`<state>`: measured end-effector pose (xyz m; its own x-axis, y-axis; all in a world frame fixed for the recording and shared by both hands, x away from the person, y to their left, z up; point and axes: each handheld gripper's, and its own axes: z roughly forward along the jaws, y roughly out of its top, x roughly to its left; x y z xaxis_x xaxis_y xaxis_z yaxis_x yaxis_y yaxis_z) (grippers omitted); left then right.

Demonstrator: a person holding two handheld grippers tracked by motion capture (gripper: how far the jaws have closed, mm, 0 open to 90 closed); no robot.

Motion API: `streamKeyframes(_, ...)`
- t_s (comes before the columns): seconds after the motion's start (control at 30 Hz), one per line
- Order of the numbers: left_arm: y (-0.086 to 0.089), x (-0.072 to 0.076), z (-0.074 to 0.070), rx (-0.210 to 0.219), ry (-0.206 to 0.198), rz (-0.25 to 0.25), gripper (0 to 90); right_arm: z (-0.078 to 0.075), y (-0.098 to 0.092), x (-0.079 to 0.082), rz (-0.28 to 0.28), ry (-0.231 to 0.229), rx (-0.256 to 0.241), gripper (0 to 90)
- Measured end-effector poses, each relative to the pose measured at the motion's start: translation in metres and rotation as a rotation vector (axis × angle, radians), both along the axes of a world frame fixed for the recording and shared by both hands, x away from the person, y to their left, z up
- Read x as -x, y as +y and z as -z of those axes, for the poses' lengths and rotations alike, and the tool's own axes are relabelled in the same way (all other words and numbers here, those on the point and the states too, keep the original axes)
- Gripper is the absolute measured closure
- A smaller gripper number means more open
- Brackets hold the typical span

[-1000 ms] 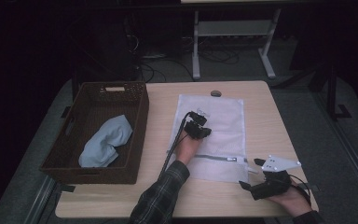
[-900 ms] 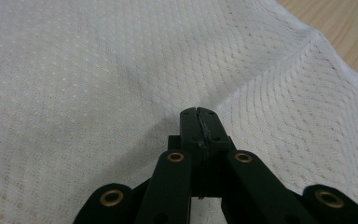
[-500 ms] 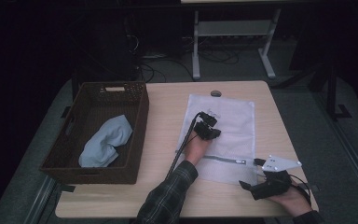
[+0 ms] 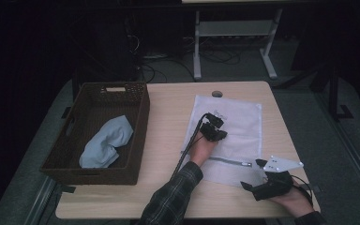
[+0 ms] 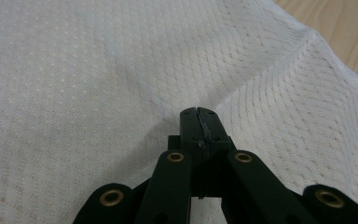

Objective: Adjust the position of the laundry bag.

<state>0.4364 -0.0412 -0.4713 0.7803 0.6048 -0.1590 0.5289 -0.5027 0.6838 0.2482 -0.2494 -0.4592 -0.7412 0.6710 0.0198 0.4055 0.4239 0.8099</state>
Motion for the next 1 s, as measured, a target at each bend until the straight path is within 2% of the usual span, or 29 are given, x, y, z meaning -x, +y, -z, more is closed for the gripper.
streamKeyframes(0.03,0.001,0.0,0.0,0.008,0.0,0.003,89.8,0.0,0.0,0.0,0.0,-0.001,0.0,0.2)
streamKeyframes(0.1,0.003,0.0,-0.001,0.006,0.007,0.008,80.4,0.0,0.0,0.0,0.002,-0.002,-0.002,0.2)
streamKeyframes(0.17,0.007,0.001,-0.004,0.01,0.004,0.009,78.0,0.0,0.0,0.0,0.002,0.0,-0.003,0.2)
streamKeyframes(0.2,0.009,0.002,-0.005,0.013,0.006,0.015,74.0,0.0,0.0,0.0,0.003,0.002,-0.003,0.3)
streamKeyframes(0.23,0.011,0.003,-0.007,-0.008,0.004,0.03,65.5,0.0,0.0,-0.001,0.002,0.002,0.001,0.2)
streamKeyframes(0.3,0.013,0.005,-0.009,-0.014,0.013,0.036,56.8,0.0,0.0,-0.001,0.002,0.003,0.0,0.3)
streamKeyframes(0.47,0.02,0.011,-0.013,-0.007,0.017,0.06,48.5,0.001,0.0,-0.002,0.001,0.005,-0.003,0.2)
streamKeyframes(0.8,0.036,0.026,-0.016,-0.03,0.033,0.09,28.4,0.002,-0.001,-0.003,0.012,0.015,-0.006,0.2)
streamKeyframes(0.83,0.039,0.028,-0.017,-0.022,0.032,0.089,28.4,0.002,0.0,-0.003,0.01,0.016,-0.004,0.2)
streamKeyframes(1.0,0.049,0.037,-0.022,-0.022,0.007,0.073,17.1,0.002,0.001,-0.003,0.008,0.014,-0.001,0.2)
